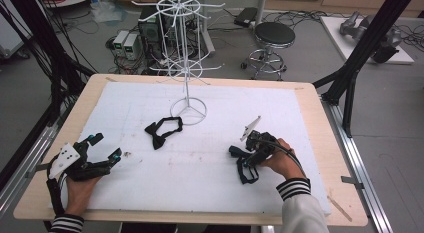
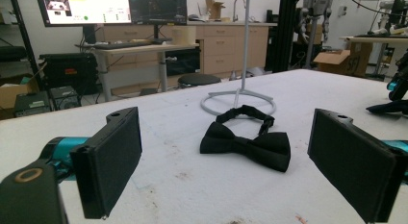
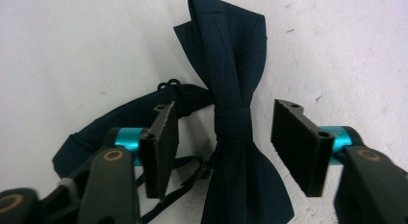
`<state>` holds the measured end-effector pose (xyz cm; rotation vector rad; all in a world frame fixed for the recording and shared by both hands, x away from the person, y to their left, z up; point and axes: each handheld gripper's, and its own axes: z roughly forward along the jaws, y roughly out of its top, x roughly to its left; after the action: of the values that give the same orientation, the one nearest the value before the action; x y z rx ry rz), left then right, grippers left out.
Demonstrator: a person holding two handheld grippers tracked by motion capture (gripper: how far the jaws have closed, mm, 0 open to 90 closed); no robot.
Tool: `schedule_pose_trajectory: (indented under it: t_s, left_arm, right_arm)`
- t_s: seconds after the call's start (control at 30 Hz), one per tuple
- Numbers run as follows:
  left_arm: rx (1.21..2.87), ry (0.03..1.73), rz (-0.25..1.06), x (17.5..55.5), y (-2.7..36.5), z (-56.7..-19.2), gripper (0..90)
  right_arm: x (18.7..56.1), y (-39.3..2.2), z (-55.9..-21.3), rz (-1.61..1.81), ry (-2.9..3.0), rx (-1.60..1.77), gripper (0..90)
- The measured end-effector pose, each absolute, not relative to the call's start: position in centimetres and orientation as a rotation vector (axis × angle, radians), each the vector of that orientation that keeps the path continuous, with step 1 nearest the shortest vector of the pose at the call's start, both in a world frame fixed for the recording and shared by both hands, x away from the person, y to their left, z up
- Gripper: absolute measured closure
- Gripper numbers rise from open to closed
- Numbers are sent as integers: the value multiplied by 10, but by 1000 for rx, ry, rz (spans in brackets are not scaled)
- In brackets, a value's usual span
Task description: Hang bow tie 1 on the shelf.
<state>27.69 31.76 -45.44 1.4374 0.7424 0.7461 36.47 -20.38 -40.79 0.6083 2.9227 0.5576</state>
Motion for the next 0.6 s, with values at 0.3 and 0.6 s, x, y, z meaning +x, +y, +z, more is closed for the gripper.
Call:
schedule_pose_trajectory:
  t_s: [0.3, 0.6]
  left_arm:
    - [1438, 743, 747, 277, 318, -454, 121]
    - [1440, 743, 747, 277, 318, -454, 121]
  right_arm:
    - [363, -198, -409, 474, 2919, 526, 730]
    - [362, -199, -409, 489, 2918, 530, 751]
